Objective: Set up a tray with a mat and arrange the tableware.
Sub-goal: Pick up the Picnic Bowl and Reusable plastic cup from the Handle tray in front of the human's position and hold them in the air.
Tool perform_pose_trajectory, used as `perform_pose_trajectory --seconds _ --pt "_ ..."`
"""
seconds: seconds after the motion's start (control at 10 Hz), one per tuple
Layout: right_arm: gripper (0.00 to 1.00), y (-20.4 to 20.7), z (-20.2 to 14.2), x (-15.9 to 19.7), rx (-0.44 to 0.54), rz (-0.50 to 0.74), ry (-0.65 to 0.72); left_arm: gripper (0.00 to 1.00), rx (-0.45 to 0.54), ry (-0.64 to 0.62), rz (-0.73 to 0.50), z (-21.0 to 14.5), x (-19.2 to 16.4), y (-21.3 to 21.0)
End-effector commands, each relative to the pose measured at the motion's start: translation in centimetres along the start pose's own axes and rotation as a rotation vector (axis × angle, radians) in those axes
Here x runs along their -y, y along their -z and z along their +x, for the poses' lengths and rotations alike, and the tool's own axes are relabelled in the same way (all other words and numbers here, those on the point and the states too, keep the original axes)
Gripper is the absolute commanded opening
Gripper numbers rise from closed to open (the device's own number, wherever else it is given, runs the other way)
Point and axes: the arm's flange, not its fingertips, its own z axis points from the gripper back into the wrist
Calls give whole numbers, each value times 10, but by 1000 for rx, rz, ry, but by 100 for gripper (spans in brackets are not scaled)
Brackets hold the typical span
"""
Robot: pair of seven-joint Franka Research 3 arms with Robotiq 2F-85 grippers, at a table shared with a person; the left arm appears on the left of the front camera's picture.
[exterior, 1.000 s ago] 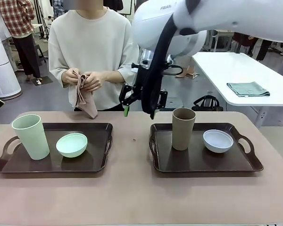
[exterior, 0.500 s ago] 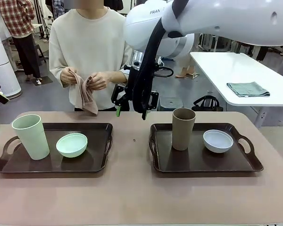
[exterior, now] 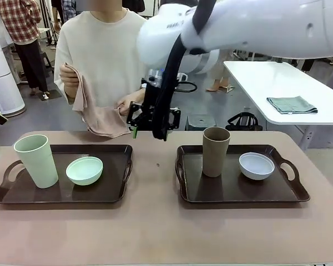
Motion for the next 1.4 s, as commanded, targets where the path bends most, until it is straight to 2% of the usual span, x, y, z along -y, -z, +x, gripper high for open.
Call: perform_pose_trajectory --seconds 0.0,0.2,0.5,0.6,0.7,0.8,0.9,1.3 --pt "100 18 22 -46 86 -97 9 100 53 -3 -33 -29 -24 -7" --pt "100 41 30 -80 120 -171 3 100 122 -25 -72 -60 -35 -9" --pt "100 74 30 -101 154 -202 17 100 271 47 -137 -85 -36 21" --pt "100 85 30 -107 140 -197 -6 100 325 56 -127 -81 -36 29" --pt "100 88 24 -108 133 -176 -25 100 372 40 -88 -52 -26 46" --pt "100 81 15 -108 102 -75 -81 100 384 11 -31 -39 -18 47" --pt "100 90 24 -103 121 -175 -29 100 308 32 -123 -74 -33 39" --pt "100 90 24 -103 121 -175 -29 100 308 32 -123 -74 -33 39"
